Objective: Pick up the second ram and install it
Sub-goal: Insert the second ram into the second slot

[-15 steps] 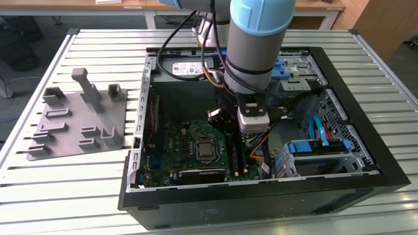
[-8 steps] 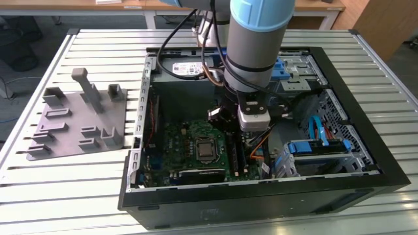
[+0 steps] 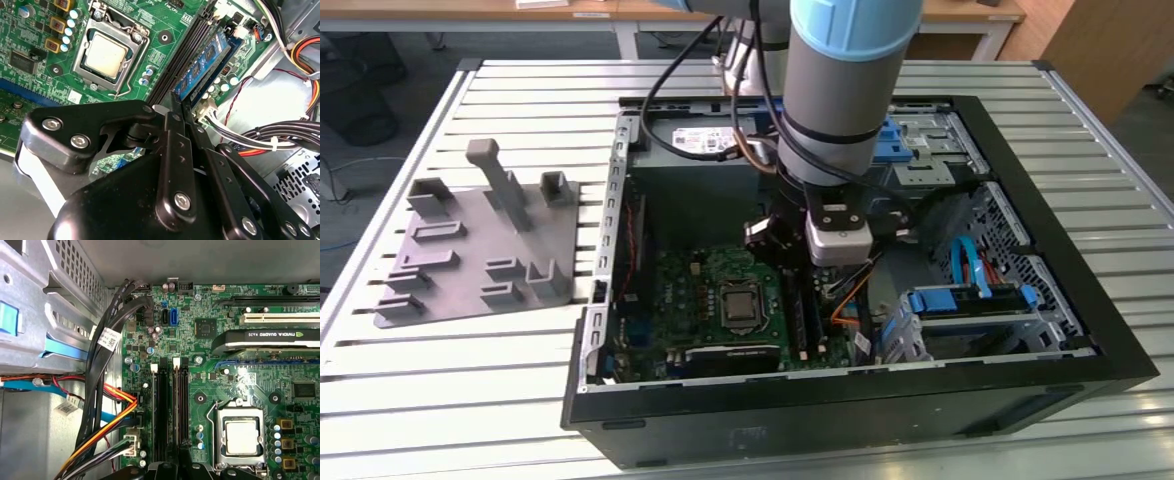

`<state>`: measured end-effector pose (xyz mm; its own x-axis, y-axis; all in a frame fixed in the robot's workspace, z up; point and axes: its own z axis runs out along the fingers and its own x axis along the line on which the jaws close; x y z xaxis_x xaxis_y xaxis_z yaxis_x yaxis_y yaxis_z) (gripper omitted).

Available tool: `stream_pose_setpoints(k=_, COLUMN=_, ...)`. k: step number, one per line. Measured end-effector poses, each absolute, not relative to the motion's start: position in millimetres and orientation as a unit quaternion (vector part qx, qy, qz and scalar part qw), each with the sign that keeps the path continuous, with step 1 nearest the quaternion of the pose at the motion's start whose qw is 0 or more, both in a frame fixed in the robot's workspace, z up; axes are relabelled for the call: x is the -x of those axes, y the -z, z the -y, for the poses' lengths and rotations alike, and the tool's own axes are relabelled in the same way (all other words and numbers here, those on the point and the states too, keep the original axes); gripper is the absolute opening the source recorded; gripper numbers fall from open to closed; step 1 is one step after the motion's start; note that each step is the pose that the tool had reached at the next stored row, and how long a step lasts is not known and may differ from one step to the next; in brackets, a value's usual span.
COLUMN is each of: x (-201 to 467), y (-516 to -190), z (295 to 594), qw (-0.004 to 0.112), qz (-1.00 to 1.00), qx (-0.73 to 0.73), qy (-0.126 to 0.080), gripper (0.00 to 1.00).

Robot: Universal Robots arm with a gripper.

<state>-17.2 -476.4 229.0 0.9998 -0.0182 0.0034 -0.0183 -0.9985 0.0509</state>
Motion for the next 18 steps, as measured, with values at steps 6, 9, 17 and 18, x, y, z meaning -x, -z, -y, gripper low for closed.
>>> stream_pose_setpoints(k=6, x=17.1, y=-235.4, z=476.2, qw=0.027, qz=0.009, qx=-1.0, qy=-0.002, gripper=0.13)
stream_pose_setpoints(k=9, x=17.2, y=-235.7, z=475.8, qw=0.039, qz=0.009, qx=-0.999, qy=-0.002, gripper=0.13)
stream_pose_setpoints(k=17, x=17.1, y=-235.6, z=473.4, qw=0.053, qz=0.009, qx=-0.999, qy=-0.002, gripper=0.13)
stream_pose_setpoints(k=18, x=17.1, y=-235.4, z=473.3, qw=0.053, qz=0.009, qx=-0.999, qy=-0.002, gripper=0.13)
